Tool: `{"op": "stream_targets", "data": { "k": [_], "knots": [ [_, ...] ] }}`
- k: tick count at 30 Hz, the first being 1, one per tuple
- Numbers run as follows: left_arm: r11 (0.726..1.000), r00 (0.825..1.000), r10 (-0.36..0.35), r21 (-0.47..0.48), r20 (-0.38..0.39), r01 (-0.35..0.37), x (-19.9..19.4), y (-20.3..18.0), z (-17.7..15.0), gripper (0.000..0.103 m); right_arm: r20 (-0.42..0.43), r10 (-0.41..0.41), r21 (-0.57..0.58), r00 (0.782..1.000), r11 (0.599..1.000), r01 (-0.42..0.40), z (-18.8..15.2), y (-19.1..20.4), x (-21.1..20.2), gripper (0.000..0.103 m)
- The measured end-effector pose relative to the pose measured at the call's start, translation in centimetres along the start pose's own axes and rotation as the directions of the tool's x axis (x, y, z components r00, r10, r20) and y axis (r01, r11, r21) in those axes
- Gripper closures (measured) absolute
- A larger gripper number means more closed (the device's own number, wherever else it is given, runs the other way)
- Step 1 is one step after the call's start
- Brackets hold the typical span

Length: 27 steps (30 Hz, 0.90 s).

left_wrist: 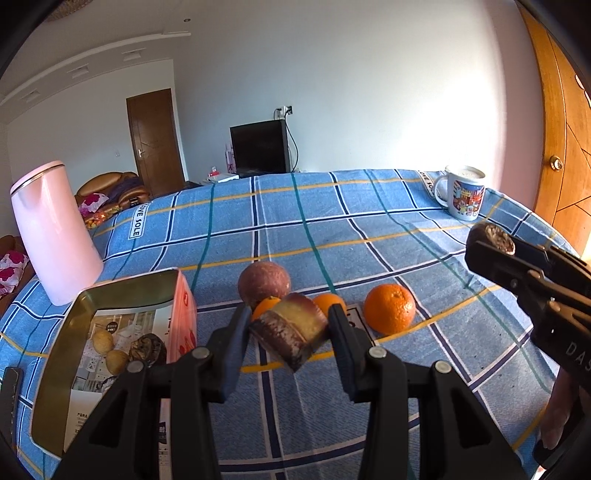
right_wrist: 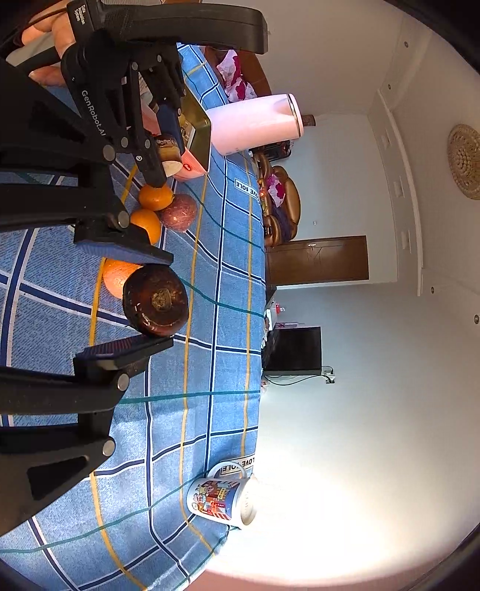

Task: Organize fruits
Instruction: 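Carry the tuber and mangosteen over the tin box and lower them inside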

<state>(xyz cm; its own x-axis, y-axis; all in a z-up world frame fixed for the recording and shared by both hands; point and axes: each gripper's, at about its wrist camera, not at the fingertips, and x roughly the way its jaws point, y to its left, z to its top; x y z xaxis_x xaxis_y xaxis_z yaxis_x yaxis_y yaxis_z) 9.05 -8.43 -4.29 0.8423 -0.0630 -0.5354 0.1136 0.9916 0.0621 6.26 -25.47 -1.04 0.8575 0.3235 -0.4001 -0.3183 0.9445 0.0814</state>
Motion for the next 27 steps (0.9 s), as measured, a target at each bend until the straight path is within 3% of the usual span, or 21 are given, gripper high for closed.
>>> {"op": "stream_targets", "data": {
  "k": [27],
  "knots": [
    [0.999, 0.99, 0.035, -0.003, 0.133, -0.035, -2.6, -0.1, -0.4, 0.058, 0.082, -0.002, -0.024, 0.997, 1.0, 0.004, -0.1, 0.6, -1.6, 0.064]
  ]
}}
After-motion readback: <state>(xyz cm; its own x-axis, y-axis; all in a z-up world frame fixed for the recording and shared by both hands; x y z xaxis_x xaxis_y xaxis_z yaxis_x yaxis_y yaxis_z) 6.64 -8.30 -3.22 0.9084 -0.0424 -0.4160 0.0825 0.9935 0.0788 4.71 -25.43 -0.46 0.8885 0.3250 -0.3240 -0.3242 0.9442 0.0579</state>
